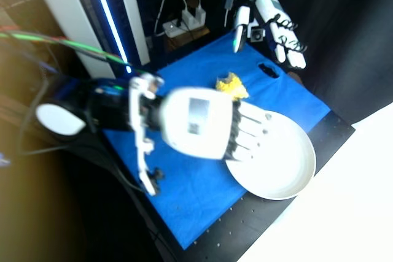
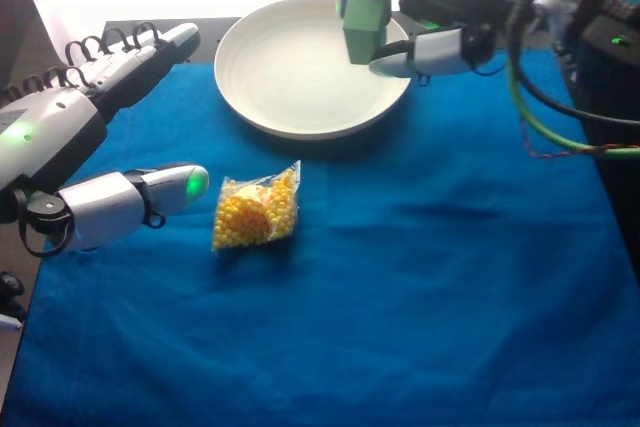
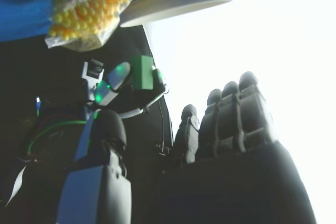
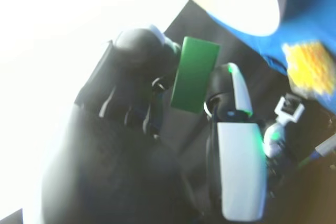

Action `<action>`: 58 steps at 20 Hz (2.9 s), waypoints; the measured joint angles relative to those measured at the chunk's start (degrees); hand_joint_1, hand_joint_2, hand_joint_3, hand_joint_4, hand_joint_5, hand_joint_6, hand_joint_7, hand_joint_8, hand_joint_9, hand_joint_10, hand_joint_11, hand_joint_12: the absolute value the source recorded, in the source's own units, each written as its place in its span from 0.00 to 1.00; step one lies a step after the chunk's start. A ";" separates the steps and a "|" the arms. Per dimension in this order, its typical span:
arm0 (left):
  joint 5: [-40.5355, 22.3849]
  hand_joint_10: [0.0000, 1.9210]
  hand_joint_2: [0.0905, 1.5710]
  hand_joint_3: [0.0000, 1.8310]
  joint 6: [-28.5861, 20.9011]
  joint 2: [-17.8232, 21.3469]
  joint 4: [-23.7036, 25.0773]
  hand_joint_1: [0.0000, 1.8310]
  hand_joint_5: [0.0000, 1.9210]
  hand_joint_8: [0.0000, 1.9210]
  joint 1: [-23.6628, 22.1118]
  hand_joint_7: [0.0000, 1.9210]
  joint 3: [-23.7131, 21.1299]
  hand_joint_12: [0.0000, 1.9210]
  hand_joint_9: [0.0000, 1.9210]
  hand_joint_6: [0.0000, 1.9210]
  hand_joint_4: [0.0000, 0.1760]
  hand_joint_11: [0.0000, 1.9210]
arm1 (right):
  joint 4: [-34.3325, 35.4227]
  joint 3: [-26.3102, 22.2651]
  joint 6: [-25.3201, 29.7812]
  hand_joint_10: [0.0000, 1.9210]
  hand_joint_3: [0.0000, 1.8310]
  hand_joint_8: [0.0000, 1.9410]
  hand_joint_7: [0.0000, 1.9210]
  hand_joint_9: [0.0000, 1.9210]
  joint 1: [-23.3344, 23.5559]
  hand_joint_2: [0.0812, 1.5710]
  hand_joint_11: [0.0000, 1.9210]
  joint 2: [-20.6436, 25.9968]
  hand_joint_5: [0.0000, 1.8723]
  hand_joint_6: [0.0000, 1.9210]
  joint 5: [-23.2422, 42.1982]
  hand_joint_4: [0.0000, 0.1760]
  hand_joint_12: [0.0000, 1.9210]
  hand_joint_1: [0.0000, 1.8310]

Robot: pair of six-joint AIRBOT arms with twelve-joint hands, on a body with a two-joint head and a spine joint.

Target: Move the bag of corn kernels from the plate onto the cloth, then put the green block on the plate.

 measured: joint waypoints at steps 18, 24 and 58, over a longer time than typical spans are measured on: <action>-1.11 0.00 0.78 0.00 -1.36 -0.76 -0.39 0.21 0.00 0.00 0.00 0.00 0.81 0.00 0.00 0.00 0.91 0.00 | 5.79 5.27 0.02 0.71 0.00 0.55 0.23 0.23 0.13 0.82 0.18 -2.60 0.18 0.62 -5.49 0.00 0.93 0.61; -1.07 0.00 0.78 0.00 -1.36 -0.76 -0.55 0.21 0.00 0.00 0.00 0.00 0.81 0.00 0.00 0.00 0.88 0.00 | 5.57 5.53 0.07 0.48 0.00 0.15 0.15 0.12 0.11 0.81 0.04 -3.50 0.04 0.25 -5.84 0.00 0.90 0.54; -12.35 0.00 0.77 0.00 -0.20 3.58 -3.28 0.32 0.00 0.00 2.93 0.00 -2.84 0.00 0.00 0.00 0.78 0.00 | 21.73 -29.46 -1.22 0.28 0.00 0.00 0.00 0.00 -33.22 0.74 0.00 32.57 0.00 0.00 46.88 0.19 0.82 0.43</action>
